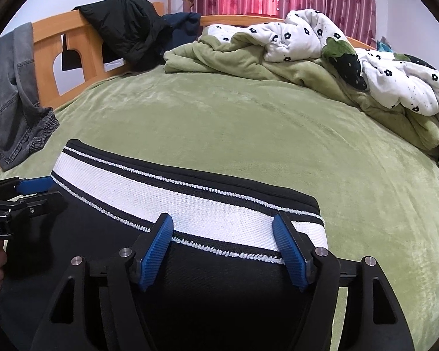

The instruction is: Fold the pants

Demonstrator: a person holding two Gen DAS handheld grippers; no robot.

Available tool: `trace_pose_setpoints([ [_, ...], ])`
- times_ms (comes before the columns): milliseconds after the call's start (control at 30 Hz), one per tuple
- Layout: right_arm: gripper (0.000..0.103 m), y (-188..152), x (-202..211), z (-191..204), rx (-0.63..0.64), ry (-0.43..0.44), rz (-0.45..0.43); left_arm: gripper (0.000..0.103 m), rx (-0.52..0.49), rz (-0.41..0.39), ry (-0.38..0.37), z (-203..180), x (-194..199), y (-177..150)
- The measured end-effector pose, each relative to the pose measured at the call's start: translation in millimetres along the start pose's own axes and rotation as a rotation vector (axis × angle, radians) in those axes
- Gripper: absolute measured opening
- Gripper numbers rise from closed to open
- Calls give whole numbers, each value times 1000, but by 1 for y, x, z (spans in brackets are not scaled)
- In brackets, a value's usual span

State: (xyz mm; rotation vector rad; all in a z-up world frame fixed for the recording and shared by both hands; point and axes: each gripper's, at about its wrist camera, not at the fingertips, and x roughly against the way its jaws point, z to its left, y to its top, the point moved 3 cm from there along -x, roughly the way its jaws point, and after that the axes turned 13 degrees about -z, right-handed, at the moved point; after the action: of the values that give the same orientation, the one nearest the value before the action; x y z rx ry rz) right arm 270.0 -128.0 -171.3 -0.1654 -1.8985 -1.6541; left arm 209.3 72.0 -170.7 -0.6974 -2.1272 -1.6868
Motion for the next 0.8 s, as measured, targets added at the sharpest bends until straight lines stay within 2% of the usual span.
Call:
trace_pose_setpoints([
  [400,72,0,6,0,-8,-2,26,67,-57,59,65,-5,9,-11],
  [533,72,-6,28,-3,-59,-16,18,67,-63,86,89,-8,17,-15],
  [667,72,-21,48,-7,-67,-12,60,67,-64,92,105,-12,28,-24],
  [800,72,-37,72,-8,-35,-27,57,67,-29,58,71,-11,55,-42],
])
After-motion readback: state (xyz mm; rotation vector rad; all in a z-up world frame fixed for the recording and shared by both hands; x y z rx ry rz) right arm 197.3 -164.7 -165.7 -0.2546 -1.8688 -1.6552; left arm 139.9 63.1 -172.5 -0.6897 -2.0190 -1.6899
